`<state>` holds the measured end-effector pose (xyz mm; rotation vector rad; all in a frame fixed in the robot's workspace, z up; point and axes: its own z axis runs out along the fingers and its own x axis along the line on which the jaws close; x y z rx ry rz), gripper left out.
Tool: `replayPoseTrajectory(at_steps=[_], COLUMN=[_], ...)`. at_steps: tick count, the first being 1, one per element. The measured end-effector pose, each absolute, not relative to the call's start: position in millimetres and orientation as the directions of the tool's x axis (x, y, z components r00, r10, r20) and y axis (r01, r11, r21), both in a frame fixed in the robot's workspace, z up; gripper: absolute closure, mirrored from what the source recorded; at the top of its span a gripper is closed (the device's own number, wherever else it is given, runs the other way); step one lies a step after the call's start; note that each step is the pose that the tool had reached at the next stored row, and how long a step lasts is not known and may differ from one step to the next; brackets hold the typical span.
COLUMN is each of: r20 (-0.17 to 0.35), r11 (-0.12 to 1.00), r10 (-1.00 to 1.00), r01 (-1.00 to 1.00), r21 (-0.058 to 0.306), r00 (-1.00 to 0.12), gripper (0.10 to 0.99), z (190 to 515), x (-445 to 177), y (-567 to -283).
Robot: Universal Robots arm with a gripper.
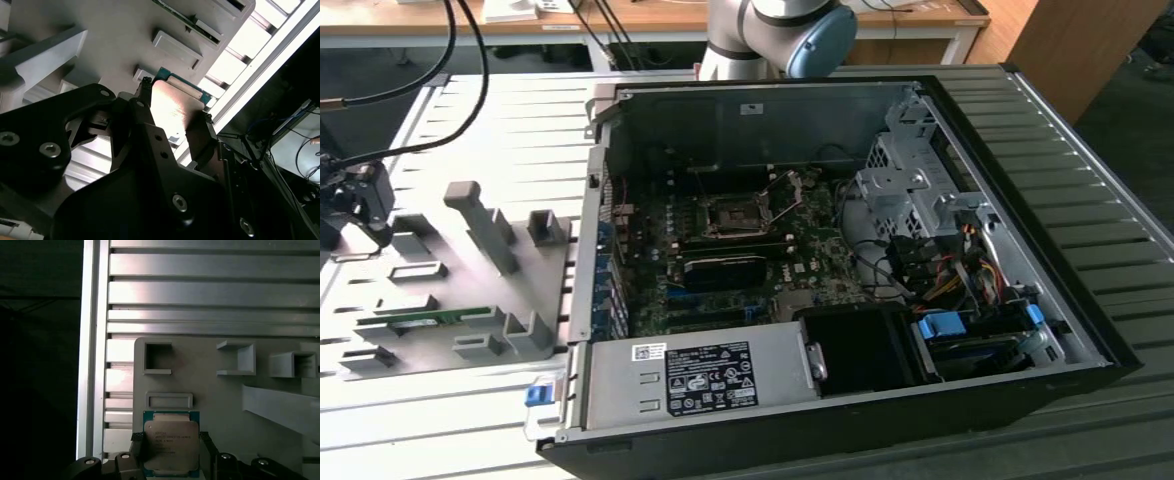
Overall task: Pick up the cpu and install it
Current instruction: 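Pick up the cpu and move it towards the insertion slot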
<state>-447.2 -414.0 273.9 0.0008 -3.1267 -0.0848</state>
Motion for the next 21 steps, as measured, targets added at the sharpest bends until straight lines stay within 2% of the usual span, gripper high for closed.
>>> replayPoseTrajectory(at_steps=[21], r20=[0.014], r11=[0.999], r10=[-0.001], r01=[0.000], r21=[0.054], r00=[-1.000], gripper=[0.557], z=[300], x=[-447], y=[-414])
